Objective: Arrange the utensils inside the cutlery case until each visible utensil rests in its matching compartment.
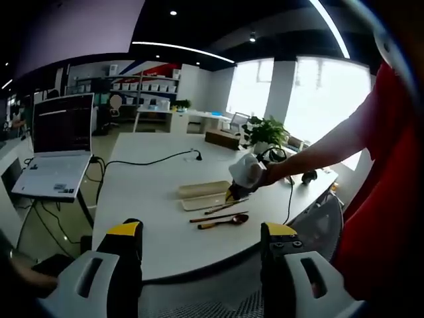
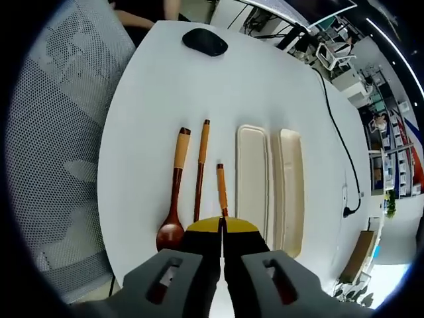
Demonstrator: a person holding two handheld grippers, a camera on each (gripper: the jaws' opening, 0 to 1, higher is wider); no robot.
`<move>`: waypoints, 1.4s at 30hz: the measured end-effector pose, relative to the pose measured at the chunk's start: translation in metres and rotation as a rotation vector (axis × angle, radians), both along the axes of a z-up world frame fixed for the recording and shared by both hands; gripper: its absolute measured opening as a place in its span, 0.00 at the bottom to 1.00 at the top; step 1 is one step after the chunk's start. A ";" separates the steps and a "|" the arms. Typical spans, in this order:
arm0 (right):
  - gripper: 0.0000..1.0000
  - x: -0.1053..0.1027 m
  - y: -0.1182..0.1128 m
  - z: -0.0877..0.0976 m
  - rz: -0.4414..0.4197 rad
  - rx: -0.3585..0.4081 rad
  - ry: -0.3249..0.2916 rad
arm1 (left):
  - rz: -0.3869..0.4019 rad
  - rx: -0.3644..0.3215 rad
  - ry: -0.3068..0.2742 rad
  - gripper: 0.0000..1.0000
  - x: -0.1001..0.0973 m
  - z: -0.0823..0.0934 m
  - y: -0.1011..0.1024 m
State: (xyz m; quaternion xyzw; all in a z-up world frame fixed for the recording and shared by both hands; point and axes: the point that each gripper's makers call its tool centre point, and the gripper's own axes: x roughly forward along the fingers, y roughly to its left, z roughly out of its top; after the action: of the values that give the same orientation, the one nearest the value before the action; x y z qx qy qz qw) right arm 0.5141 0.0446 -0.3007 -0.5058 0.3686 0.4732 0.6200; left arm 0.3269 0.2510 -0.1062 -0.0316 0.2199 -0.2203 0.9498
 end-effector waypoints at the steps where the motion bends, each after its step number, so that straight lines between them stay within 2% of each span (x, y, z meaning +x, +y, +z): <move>1: 0.00 0.001 0.001 0.002 -0.011 0.016 0.005 | 0.001 -0.003 -0.001 0.75 0.000 0.000 0.000; 3: 0.00 0.006 0.001 0.005 -0.030 0.034 -0.007 | 0.003 -0.008 0.001 0.75 -0.001 0.000 0.001; 5: 0.00 0.007 -0.001 0.004 -0.047 0.044 0.024 | 0.002 0.002 0.007 0.75 -0.001 -0.002 0.003; 8: 0.00 0.015 -0.007 0.004 -0.050 0.044 0.011 | 0.002 0.004 0.008 0.75 -0.002 -0.002 0.004; 9: 0.00 0.016 -0.008 0.005 -0.063 0.048 0.020 | 0.005 0.001 0.004 0.75 -0.002 -0.001 0.005; 10: 0.00 0.012 -0.005 0.005 -0.073 0.079 0.056 | 0.006 -0.002 0.005 0.75 -0.003 -0.002 0.005; 13: 0.00 0.015 -0.007 0.008 -0.074 0.083 0.046 | 0.004 0.007 0.012 0.75 -0.004 -0.005 0.005; 18: 0.00 0.015 -0.005 0.005 -0.048 0.083 0.051 | 0.007 0.004 0.017 0.74 -0.005 -0.006 0.006; 22: 0.00 0.013 -0.003 0.002 0.010 0.082 0.063 | 0.011 -0.001 0.018 0.74 -0.006 -0.007 0.007; 24: 0.00 0.006 0.005 0.001 0.042 0.137 0.110 | 0.015 0.001 0.020 0.74 -0.007 -0.008 0.008; 26: 0.01 0.002 0.004 0.000 0.015 0.154 0.156 | 0.020 -0.002 0.021 0.74 -0.007 -0.008 0.009; 28: 0.06 0.008 0.001 -0.002 0.007 0.143 0.134 | 0.023 -0.005 0.026 0.74 -0.008 -0.009 0.009; 31: 0.01 0.005 0.001 -0.002 0.014 0.144 0.140 | 0.027 -0.003 0.032 0.74 -0.009 -0.011 0.009; 34: 0.07 0.007 0.001 -0.005 0.018 0.137 0.136 | 0.028 -0.003 0.034 0.74 -0.009 -0.011 0.008; 37: 0.02 0.008 0.002 -0.007 0.030 0.128 0.140 | 0.027 0.003 0.036 0.74 -0.008 -0.011 0.008; 42: 0.05 0.011 0.008 -0.013 0.034 0.130 0.138 | 0.039 0.009 0.036 0.74 -0.007 -0.007 0.014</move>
State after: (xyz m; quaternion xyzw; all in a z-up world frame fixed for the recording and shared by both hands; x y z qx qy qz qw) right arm 0.5255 0.0530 -0.3137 -0.4369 0.3704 0.5405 0.6163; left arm 0.3196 0.2652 -0.1129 -0.0354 0.2372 -0.2003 0.9499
